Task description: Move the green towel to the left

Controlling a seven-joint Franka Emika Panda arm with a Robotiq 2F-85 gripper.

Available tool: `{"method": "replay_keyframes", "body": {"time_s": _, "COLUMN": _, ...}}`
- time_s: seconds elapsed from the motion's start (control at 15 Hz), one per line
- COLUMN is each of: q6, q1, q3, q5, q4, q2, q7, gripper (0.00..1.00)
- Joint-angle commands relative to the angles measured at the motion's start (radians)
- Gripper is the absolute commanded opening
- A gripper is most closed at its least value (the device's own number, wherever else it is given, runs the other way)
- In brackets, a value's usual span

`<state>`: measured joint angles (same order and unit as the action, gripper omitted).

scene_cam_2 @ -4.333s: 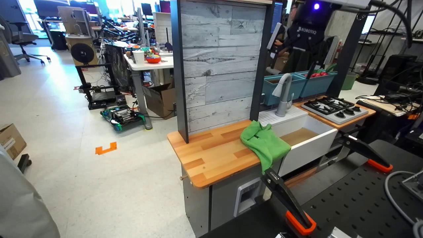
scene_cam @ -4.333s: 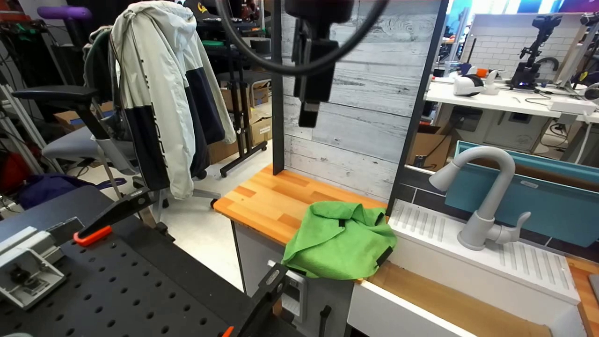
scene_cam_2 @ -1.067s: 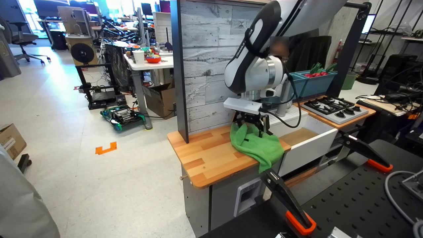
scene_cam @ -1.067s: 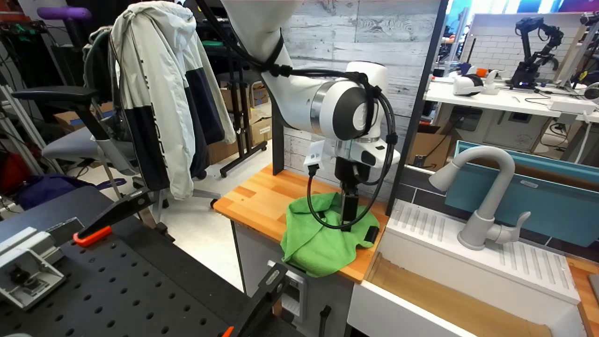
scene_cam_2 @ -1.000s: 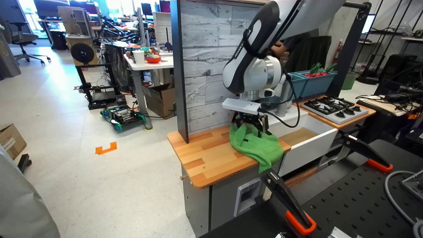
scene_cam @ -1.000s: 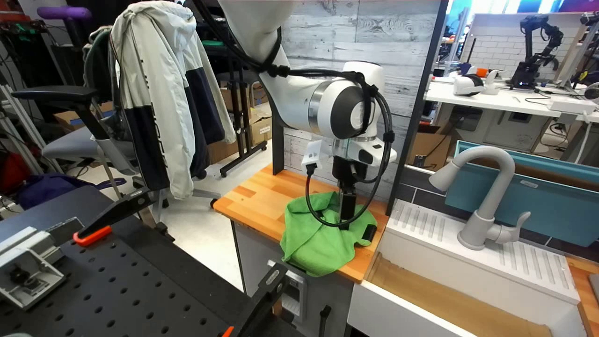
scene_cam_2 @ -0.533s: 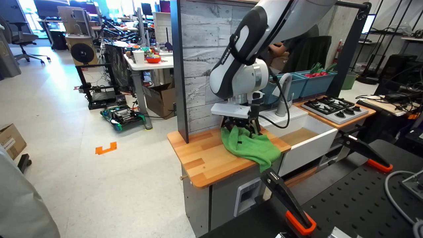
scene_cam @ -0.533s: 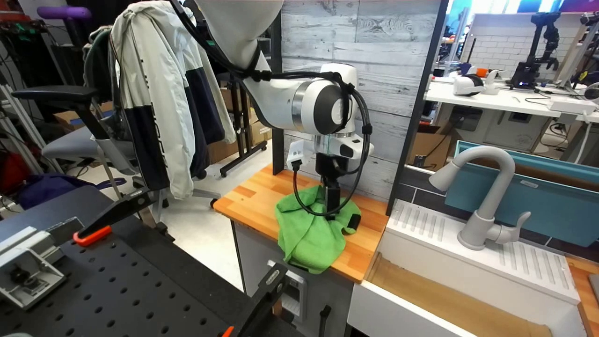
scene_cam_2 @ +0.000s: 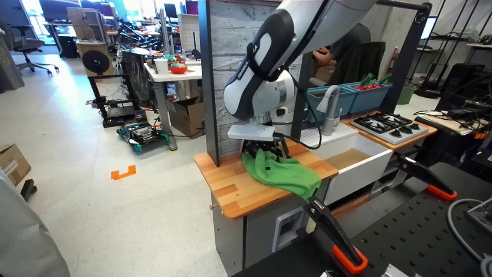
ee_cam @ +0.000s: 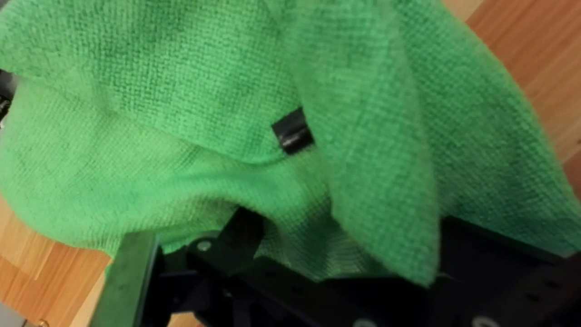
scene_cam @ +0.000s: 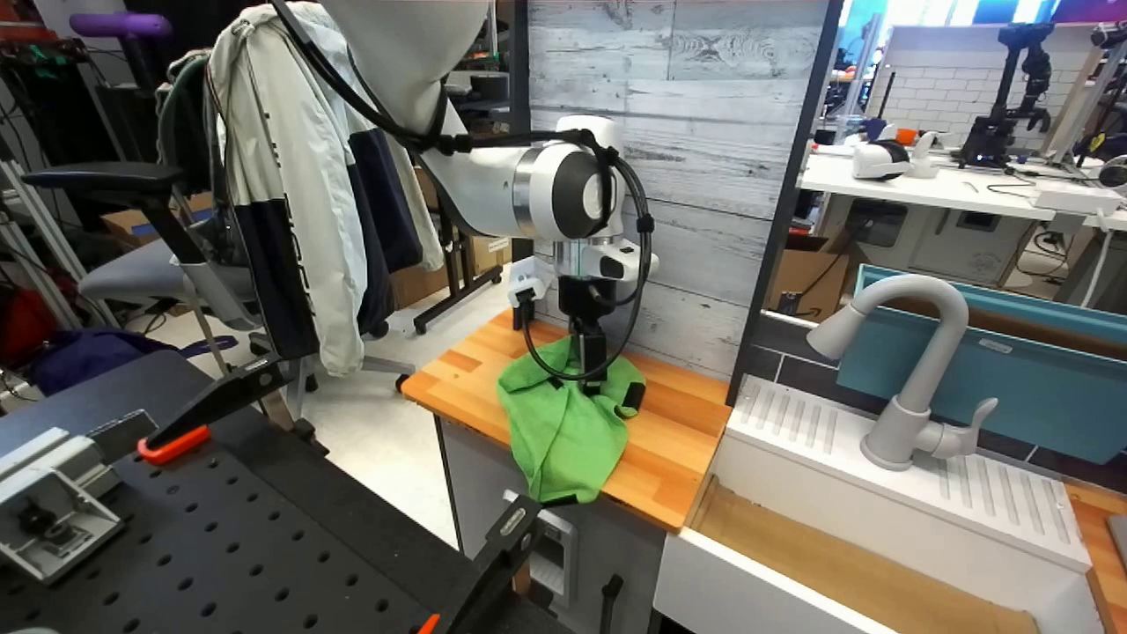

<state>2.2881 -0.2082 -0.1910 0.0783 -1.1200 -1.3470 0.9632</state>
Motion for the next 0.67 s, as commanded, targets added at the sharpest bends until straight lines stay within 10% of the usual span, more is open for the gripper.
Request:
{"method": "replay_keyframes", "body": {"time_s": 0.0, "q6": -0.024, "q1": -0.025, "q3": 0.024, "q5": -0.039, "q4": 0.065, "q2": -0.055, "q7": 0.020, "gripper": 1.00}}
{"method": "replay_keyframes", "body": {"time_s": 0.6, "q6": 0.006, "q1": -0.053, "q3": 0.040, "q5": -0.013, "q4": -0.008, "q2": 0.011, "q7": -0.021, "gripper": 1.00}}
